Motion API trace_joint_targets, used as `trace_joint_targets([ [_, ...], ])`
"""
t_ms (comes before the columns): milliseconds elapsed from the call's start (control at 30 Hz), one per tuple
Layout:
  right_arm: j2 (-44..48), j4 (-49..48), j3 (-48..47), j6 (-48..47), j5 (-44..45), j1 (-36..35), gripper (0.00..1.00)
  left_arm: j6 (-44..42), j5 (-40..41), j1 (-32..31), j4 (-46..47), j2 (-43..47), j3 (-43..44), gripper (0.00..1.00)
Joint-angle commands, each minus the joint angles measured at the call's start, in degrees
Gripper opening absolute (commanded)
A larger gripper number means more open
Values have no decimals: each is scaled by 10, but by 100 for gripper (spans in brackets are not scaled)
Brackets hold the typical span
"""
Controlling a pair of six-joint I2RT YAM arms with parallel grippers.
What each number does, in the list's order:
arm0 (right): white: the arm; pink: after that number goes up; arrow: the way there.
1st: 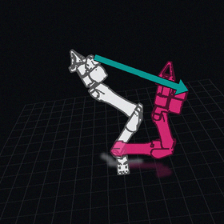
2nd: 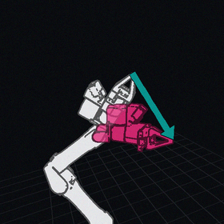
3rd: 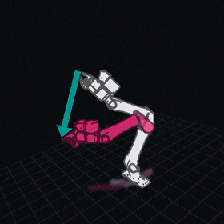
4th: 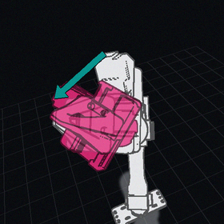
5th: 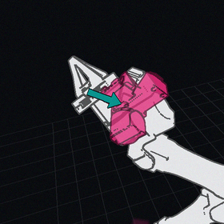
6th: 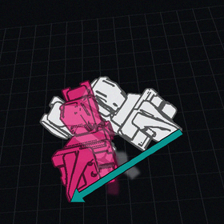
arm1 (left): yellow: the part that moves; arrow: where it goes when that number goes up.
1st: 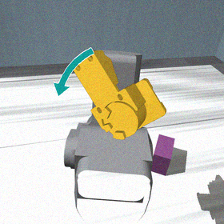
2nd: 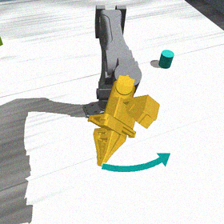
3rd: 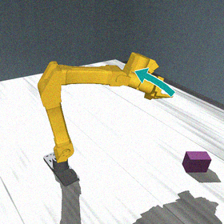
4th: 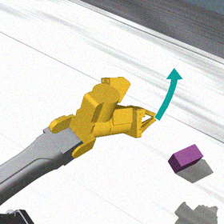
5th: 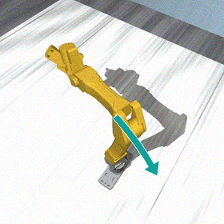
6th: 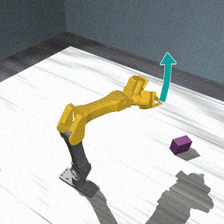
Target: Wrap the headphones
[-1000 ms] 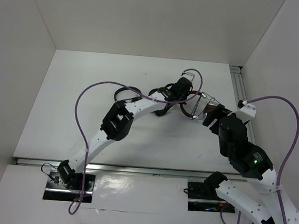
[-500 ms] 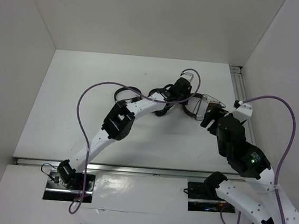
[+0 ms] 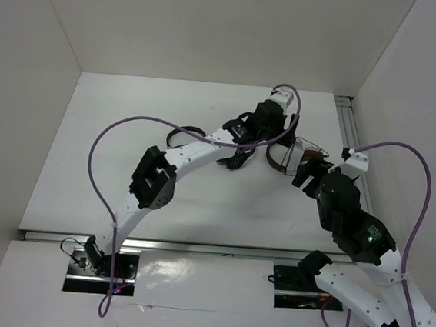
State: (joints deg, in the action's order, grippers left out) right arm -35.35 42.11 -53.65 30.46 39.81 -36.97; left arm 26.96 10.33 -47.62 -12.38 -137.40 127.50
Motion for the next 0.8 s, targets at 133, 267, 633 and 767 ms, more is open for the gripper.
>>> trace_joint_targets([
  [133, 20, -50, -26, -45, -49, -4, 100, -39, 145, -91, -67, 249, -121, 100],
  [267, 10, -25, -81, -65, -101, -4, 100, 16, 257, -141, -147, 431, -310, 100],
  [633, 7, 68, -168, -83, -302, 2, 100, 283, 353, -162, -559, 926, -581, 100],
  [767, 30, 131, -168, -78, -308, 14, 100, 309, 335, -162, -619, 1042, -599, 100],
])
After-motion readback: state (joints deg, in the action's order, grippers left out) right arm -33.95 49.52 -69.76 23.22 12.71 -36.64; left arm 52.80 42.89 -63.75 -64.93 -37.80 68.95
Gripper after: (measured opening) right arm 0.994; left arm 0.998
